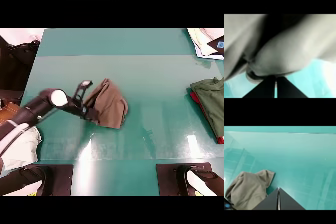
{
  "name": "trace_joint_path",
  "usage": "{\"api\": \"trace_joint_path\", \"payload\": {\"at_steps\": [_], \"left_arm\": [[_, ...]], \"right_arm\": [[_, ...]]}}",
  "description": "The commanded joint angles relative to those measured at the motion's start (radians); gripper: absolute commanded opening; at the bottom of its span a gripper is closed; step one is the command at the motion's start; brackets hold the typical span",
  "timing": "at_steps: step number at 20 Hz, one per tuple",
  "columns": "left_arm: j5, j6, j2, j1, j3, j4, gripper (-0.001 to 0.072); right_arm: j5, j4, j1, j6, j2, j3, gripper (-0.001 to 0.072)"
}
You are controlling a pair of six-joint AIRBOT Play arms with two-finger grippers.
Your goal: Fold the shirts.
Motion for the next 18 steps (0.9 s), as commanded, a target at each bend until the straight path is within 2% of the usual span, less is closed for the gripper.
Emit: {"api": "trace_joint_path", "payload": {"at_steps": [1, 5, 7, 8, 13, 15, 18], "left_arm": [[-0.111, 0.033, 0.147, 0.018, 0.212, 0.068, 0.0024], [-0.155, 0.035, 0.317, 0.052, 0.433, 0.179, 0.0025], [-0.187, 0.034, 0.348, 0.052, 0.470, 0.197, 0.0025], [-0.213, 0.033, 0.347, 0.052, 0.476, 0.196, 0.0025], [-0.293, 0.026, 0.332, 0.052, 0.465, 0.205, 0.0025], [-0.326, 0.025, 0.328, 0.052, 0.459, 0.205, 0.0025], [-0.400, 0.018, 0.326, 0.052, 0.459, 0.206, 0.0025]], "right_arm": [[0.015, 0.008, 0.000, 0.000, 0.000, -0.002, 0.0015], [0.018, 0.092, 0.003, -0.008, 0.000, -0.122, 0.0033], [0.003, 0.166, 0.032, -0.029, 0.000, -0.250, 0.0373], [-0.017, 0.176, 0.065, -0.030, 0.000, -0.323, 0.0418], [-0.281, 0.182, 0.332, -0.060, -0.065, -0.629, 0.0424], [-0.356, 0.183, 0.438, -0.079, -0.161, -0.669, 0.0601], [-0.452, 0.183, 0.525, -0.079, -0.331, -0.630, 0.0602]]}}
